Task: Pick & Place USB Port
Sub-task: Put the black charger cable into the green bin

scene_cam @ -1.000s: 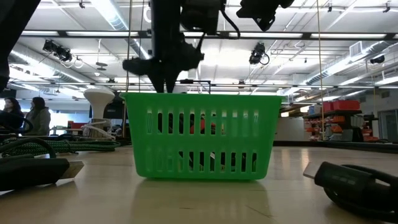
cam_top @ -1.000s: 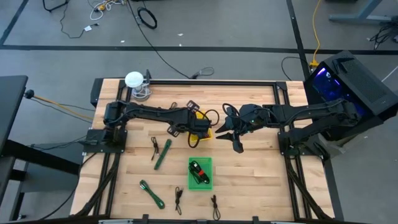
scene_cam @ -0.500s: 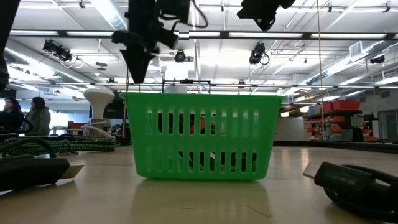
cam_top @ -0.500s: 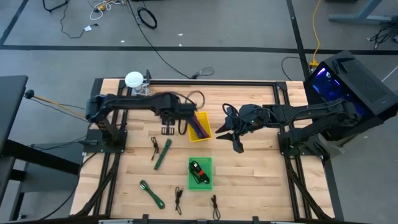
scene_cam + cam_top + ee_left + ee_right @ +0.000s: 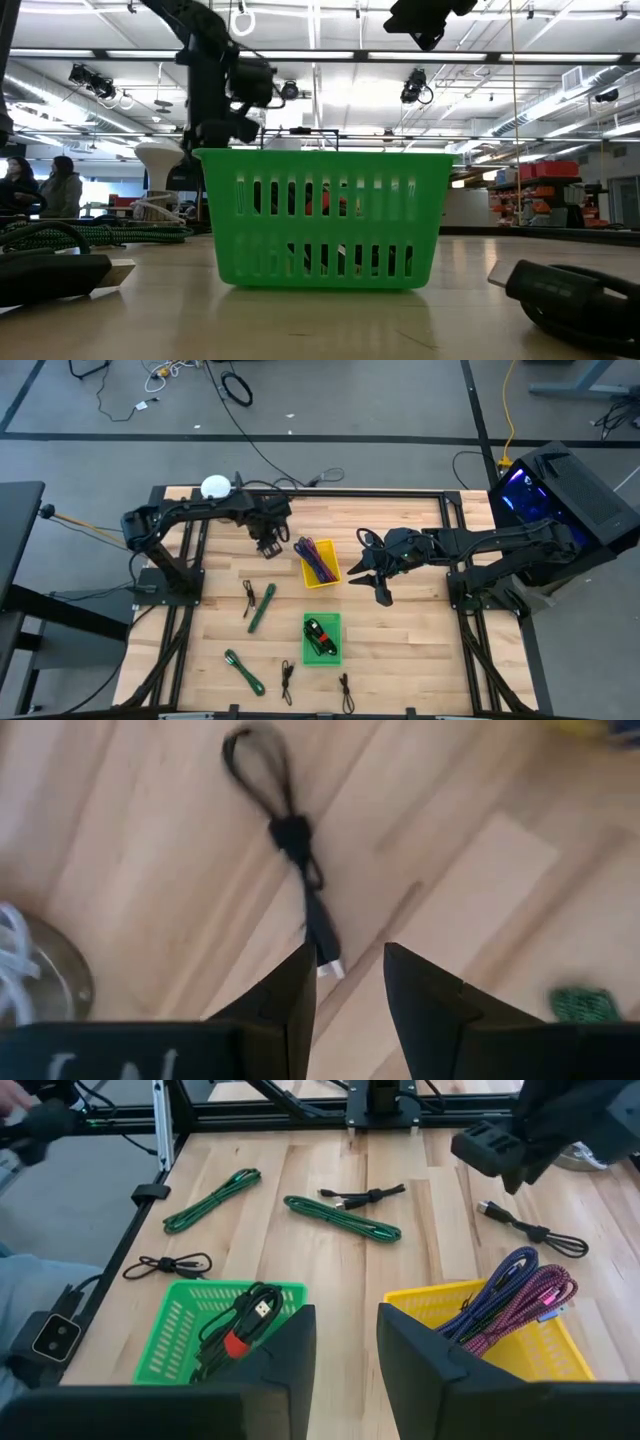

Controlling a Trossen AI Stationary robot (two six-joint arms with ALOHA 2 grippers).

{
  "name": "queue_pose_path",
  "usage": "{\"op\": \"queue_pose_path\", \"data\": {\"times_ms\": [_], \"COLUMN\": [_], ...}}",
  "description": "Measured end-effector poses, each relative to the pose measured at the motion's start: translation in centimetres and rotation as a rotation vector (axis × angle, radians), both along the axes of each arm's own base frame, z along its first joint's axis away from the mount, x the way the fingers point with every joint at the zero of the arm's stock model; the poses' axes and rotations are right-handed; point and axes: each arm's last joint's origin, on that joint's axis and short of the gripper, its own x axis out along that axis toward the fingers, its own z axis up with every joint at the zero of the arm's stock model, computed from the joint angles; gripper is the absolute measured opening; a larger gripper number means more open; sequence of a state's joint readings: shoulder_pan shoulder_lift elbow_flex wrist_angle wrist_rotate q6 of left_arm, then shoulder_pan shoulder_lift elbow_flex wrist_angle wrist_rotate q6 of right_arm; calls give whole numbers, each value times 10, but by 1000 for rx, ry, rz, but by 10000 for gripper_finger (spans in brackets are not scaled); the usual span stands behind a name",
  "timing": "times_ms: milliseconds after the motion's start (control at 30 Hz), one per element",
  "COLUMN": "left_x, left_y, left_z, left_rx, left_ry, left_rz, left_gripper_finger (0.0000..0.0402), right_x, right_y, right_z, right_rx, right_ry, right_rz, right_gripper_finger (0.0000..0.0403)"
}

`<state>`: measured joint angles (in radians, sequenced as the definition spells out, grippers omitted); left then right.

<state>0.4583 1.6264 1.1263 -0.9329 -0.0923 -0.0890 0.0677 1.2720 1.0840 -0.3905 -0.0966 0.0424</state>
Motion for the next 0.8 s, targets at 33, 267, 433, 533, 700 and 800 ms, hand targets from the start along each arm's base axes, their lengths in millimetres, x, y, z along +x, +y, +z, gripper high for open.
{"op": "queue_pose_path", "data": {"times_ms": [33,267,433,533,700,800], "left_x": [-4,-15,-10,-9,-10,-9], "left_y": [4,24,31,32,33,33], "left_z": [-4,-20,-21,-21,-21,-27], "left_rx": [-6,-76,-67,-59,-43,-49], "left_ry": [-1,-113,-188,-206,-187,-167], "left_rz": [30,253,286,306,320,323], "left_gripper_finger": [124,124,124,124,124,124], "right_x": [0,0,0,0,0,0], "right_y": [0,0,0,0,0,0], "right_z": [0,0,0,0,0,0], "right_rx": [-2,-12,-9,-8,-8,-8], "right_ry": [0,-3,-3,-2,-1,-1], "right_rz": [1,5,3,2,2,2], "right_gripper_finger": [111,111,111,111,111,111]}}
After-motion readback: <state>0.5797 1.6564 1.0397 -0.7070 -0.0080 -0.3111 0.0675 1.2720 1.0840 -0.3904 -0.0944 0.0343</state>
